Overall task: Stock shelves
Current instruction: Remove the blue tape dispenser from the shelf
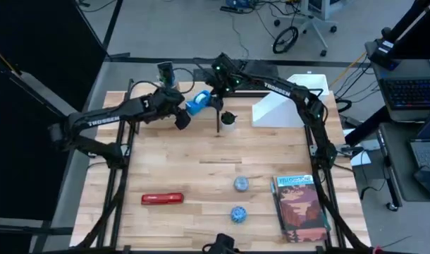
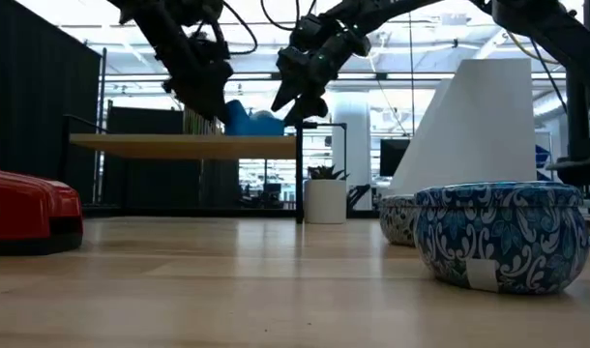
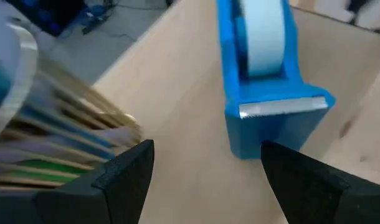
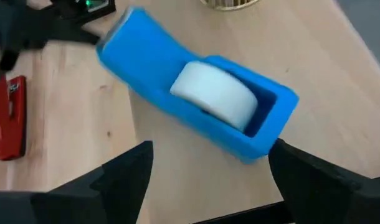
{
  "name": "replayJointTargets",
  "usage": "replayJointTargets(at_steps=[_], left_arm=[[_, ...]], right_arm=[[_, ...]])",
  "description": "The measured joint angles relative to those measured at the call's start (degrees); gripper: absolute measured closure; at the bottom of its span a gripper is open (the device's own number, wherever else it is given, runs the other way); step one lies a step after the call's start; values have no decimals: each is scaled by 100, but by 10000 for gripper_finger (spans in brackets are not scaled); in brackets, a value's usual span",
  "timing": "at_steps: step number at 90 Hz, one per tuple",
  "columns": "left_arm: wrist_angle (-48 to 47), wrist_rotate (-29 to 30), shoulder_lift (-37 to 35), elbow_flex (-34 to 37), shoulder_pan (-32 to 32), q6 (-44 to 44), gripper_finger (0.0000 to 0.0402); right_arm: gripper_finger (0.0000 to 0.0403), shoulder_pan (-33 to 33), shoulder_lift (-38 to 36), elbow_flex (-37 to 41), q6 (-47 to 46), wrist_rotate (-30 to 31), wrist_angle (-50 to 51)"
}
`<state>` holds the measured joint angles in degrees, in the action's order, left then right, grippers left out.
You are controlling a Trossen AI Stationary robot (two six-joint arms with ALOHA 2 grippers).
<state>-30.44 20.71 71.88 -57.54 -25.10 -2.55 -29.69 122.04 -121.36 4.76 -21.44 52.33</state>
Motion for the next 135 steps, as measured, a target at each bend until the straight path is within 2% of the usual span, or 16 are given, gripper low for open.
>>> replayJointTargets(at_steps=[27,46,57,66,79,105,135], left_arm=[[-93,67,-385,0,2,140,119],[-316,83,-577,-4,4,142,119],[-304,83,-657,-6,4,165,119],[-335,83,-651,-7,4,190,119],[-399,81,-651,-7,4,185,119],[-783,22,-649,-7,11,138,119],[-793,15,-649,-7,11,140,119]], right_arm=[[106,11,-4,0,361,7,35],[106,-9,-232,2,1329,1003,-258],[106,-20,-249,2,1429,1063,-591],[106,-9,-253,2,1974,1049,-826],[106,-34,-125,2,2467,496,-976],[106,-144,160,2,2502,-356,-1070],[107,-136,516,2,2491,-403,-985]])
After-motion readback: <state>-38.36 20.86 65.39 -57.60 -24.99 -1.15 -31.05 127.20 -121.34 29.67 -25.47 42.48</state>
